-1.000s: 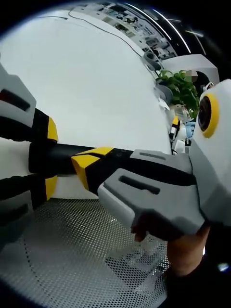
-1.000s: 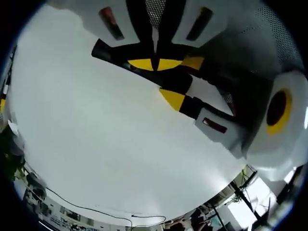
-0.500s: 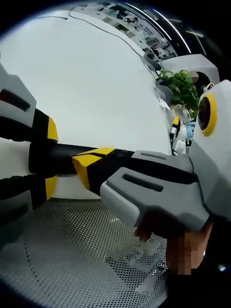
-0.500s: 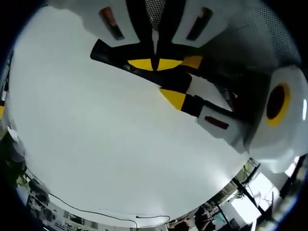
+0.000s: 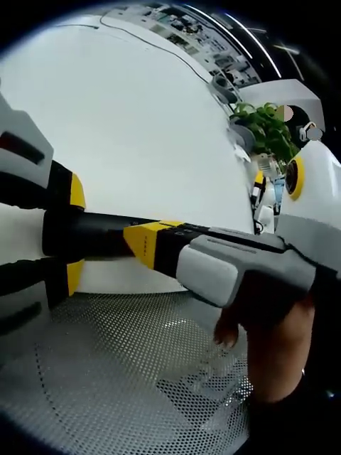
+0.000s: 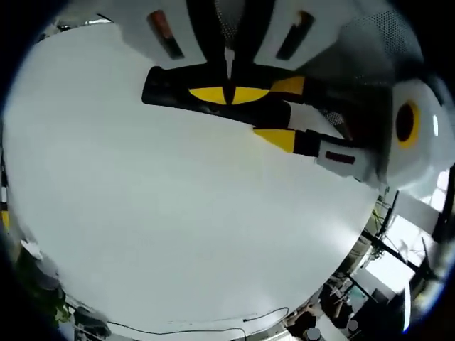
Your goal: Press the specified remote control buttons in sequence, fully releasing each button before pressing the next.
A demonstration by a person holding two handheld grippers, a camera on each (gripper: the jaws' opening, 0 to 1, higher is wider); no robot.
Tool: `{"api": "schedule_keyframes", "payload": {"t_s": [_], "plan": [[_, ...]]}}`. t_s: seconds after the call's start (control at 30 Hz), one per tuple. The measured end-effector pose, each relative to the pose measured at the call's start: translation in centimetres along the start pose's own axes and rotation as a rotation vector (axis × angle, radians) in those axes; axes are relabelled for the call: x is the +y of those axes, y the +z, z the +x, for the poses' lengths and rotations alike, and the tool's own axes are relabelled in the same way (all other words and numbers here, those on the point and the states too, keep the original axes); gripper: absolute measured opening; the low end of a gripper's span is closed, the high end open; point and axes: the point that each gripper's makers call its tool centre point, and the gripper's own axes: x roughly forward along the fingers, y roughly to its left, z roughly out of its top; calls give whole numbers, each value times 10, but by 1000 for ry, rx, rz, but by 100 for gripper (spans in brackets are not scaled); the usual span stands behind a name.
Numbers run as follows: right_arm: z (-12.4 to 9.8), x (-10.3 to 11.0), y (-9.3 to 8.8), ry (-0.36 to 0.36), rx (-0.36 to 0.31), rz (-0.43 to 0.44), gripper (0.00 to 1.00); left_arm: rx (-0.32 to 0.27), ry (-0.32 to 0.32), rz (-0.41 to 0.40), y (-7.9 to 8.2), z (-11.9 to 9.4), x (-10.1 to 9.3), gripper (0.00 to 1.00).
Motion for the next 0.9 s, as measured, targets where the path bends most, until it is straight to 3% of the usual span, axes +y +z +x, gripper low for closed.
{"api": "schedule_keyframes", "payload": {"t_s": [0.23, 0.4, 0.47, 0.67, 0.77, 0.9], "plan": [[-26, -10, 32, -35, -201, 32, 0, 1, 0, 1, 0, 0, 0, 25], [-72, -12, 69, -55, -494, 32, 0, 3, -1, 5, 0, 0, 0, 25], [-85, -18, 73, -102, -532, 10, 0, 5, -1, 6, 0, 0, 0, 25], [-99, -14, 71, -82, -562, 37, 0, 7, -1, 6, 0, 1, 0, 25], [-126, -9, 81, -108, -685, 20, 0, 7, 0, 4, 0, 0, 0, 25], [-160, -1, 84, -133, -780, -11, 0, 7, 2, 1, 1, 1, 0, 25]]}}
